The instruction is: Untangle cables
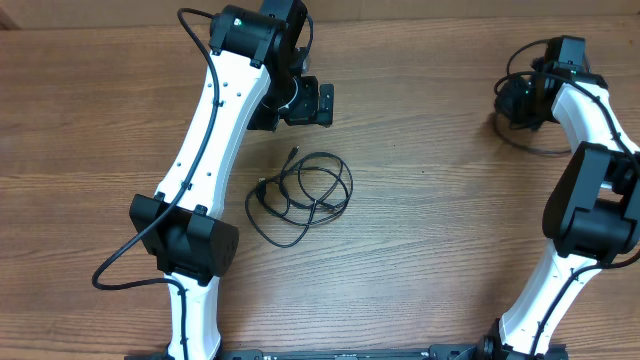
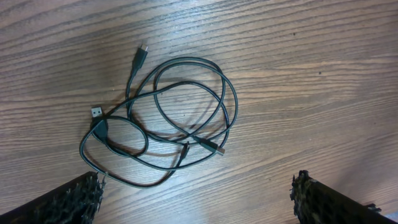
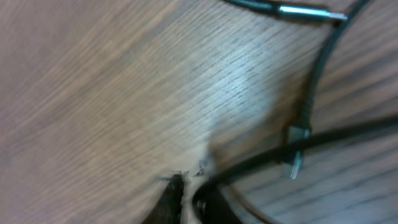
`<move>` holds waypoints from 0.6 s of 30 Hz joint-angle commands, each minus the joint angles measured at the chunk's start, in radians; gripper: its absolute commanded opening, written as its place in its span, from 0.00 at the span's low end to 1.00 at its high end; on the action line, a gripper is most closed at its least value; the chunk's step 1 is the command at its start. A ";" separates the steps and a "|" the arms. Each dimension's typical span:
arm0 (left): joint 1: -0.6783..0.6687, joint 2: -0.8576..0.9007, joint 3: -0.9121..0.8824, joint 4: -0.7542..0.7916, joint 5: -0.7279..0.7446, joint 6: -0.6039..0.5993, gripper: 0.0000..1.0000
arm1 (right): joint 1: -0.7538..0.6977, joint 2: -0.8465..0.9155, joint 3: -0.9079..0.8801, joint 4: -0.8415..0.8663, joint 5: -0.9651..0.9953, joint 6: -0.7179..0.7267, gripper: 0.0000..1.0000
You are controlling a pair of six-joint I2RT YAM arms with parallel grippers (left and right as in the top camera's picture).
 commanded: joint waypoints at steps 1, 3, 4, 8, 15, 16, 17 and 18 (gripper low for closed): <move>-0.001 0.003 -0.007 -0.003 -0.007 0.019 1.00 | -0.001 0.007 0.056 0.027 -0.061 0.042 0.04; -0.001 0.003 -0.007 -0.005 -0.007 0.019 1.00 | -0.001 0.007 0.097 0.054 -0.138 0.047 0.04; -0.001 0.003 -0.007 -0.007 -0.007 0.019 1.00 | -0.002 0.007 0.122 0.061 -0.159 0.068 0.04; -0.001 0.003 -0.007 -0.010 -0.009 0.019 1.00 | -0.003 0.007 0.258 0.067 -0.182 0.152 0.10; -0.001 0.003 -0.007 -0.010 -0.029 0.019 0.99 | 0.000 0.007 0.374 0.030 -0.217 0.151 1.00; -0.001 0.003 -0.007 -0.010 -0.029 0.019 1.00 | 0.000 0.007 0.374 0.016 -0.216 0.149 1.00; -0.001 0.003 -0.007 -0.010 -0.029 0.019 1.00 | 0.000 0.007 0.374 0.000 -0.215 0.137 1.00; -0.001 0.003 -0.007 -0.010 -0.029 0.019 0.99 | -0.002 0.008 0.374 -0.021 -0.206 0.126 1.00</move>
